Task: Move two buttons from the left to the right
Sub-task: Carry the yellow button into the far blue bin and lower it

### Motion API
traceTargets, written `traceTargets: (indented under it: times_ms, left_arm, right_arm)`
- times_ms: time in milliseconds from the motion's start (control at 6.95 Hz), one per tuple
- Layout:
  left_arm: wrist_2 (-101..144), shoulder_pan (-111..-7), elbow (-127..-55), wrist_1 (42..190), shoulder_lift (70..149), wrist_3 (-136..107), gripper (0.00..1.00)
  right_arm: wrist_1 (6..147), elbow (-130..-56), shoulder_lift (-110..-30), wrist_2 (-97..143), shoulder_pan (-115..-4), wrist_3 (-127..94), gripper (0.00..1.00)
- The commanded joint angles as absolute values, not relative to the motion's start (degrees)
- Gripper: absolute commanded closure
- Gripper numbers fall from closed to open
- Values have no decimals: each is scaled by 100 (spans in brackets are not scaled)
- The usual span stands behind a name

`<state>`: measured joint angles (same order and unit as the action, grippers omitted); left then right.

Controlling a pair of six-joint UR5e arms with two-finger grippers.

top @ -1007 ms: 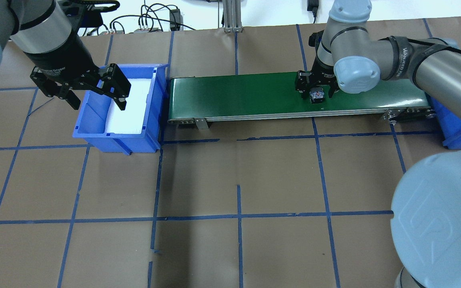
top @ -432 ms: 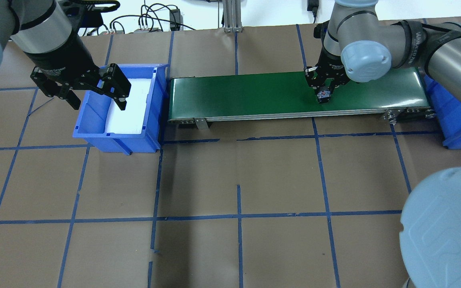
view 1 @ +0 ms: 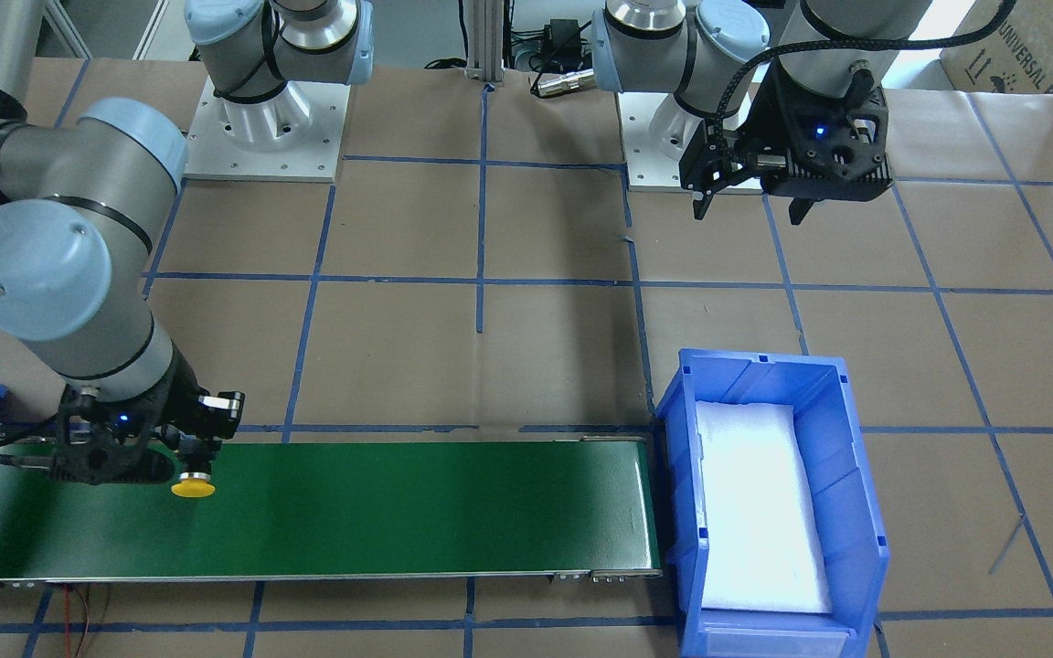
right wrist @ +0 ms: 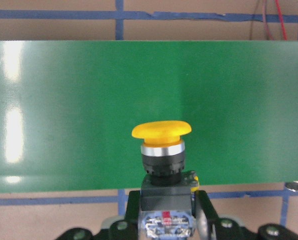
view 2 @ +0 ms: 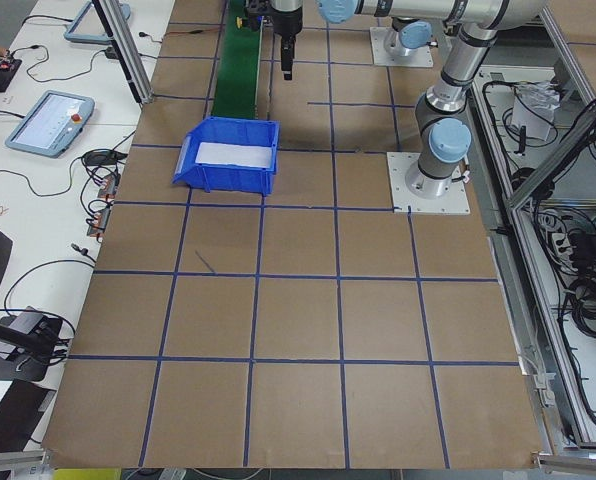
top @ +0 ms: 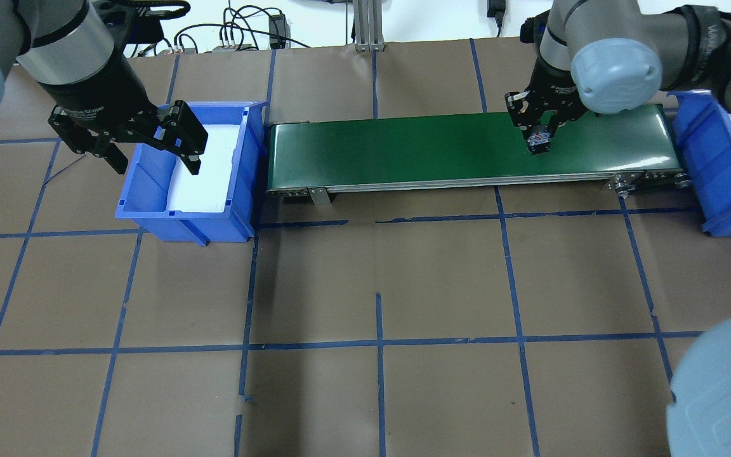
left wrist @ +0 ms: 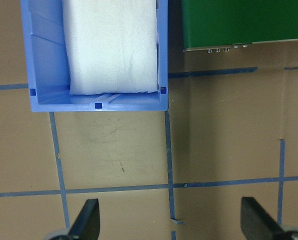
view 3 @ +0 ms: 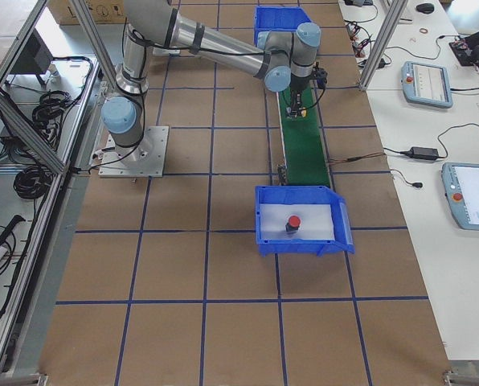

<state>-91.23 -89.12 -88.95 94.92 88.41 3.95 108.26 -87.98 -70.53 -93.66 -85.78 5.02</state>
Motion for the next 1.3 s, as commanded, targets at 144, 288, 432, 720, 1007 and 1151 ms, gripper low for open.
traceTargets:
  times_ms: [144,288,432,720,1007,1151]
  left_arm:
    - [-9123,-8912,-8895,9492,8842,396,0]
    - [-9123,-8912,-8895,9492,8842,396,0]
    - [-9123,-8912,-8895,9492,8842,396,0]
    - [-9123,-8912,-8895,9492,8842,396,0]
    - [-9123,-8912,-8895,9492,8842,396,0]
    - [-9123,-8912,-8895,9492,8842,396,0]
  right_arm:
    - [10160,-8684,-7637,-9334,-6696,3039,92]
    - [10143,-8396,-7542,-9325,-6053,3902,92]
    - [9908,-8028,-7306,-9308,-5603,4364,91]
    - [9914,-7403,-6639,-9308,-5293,4964,91]
    - [10263,-7260,-6163,-9290,-5273,5001,91]
    - [10361,-7251,-5996,-9247,-5273,4992,91]
